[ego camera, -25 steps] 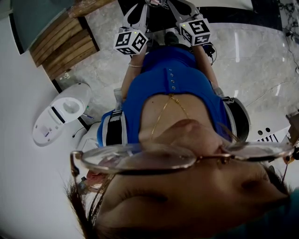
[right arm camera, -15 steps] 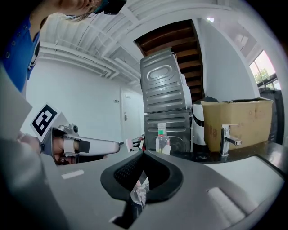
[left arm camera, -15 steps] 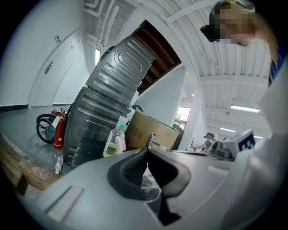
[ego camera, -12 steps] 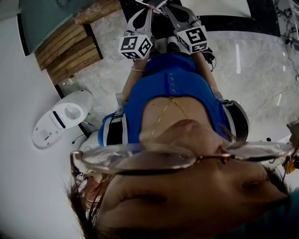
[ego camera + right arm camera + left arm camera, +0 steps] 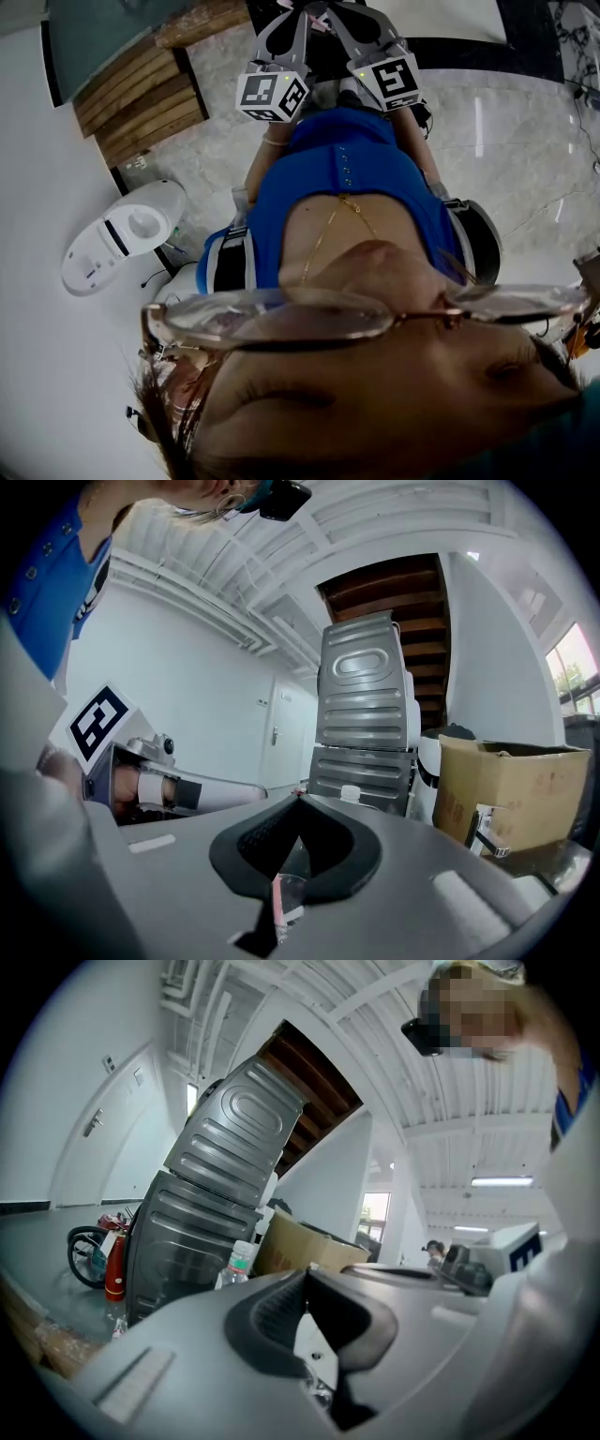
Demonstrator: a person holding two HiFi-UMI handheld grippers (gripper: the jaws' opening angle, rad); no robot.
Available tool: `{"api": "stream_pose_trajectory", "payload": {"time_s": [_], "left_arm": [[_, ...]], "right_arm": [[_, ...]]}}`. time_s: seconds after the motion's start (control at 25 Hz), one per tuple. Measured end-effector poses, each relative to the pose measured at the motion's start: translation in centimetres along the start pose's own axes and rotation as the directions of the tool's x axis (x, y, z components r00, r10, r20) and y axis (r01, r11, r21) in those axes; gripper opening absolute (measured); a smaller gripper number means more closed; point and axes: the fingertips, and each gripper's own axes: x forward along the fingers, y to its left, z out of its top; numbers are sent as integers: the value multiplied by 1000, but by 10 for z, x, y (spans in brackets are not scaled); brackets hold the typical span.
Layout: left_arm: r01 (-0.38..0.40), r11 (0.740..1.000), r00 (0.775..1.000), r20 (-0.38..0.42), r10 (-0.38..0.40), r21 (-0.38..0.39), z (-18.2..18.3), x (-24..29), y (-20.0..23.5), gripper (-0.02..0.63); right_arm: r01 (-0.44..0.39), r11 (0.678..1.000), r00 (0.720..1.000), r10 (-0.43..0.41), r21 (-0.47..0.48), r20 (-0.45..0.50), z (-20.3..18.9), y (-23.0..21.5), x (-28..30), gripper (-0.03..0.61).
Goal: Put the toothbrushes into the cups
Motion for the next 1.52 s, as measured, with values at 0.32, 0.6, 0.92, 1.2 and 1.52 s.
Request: {"api": "stream_pose_trajectory", "payload": {"time_s": [0.32,0.6,0.92,1.2,1.52], "left_arm": [[31,999,998,48,-33,43,26,1,-14,3],[48,998,997,54,-50,48,26,3,-18,3],[64,997,997,48,-67,46,27,4,-23,3],[59,997,997,45,-61,40,28,3,-22,3],[57,998,997,42,-59,38,28,2,-22,3]], "right_arm": [[1,1000,998,-1,-4,59,26,-3,-1,0],[9,1000,998,-9,-3,66,31,-4,-3,0],[7,1000,998,-8,16,64,31,-4,-6,0],[9,1000,998,-11,29,58,31,-5,-7,0],[8,999,998,-10,32,59,32,-5,-8,0]]}}
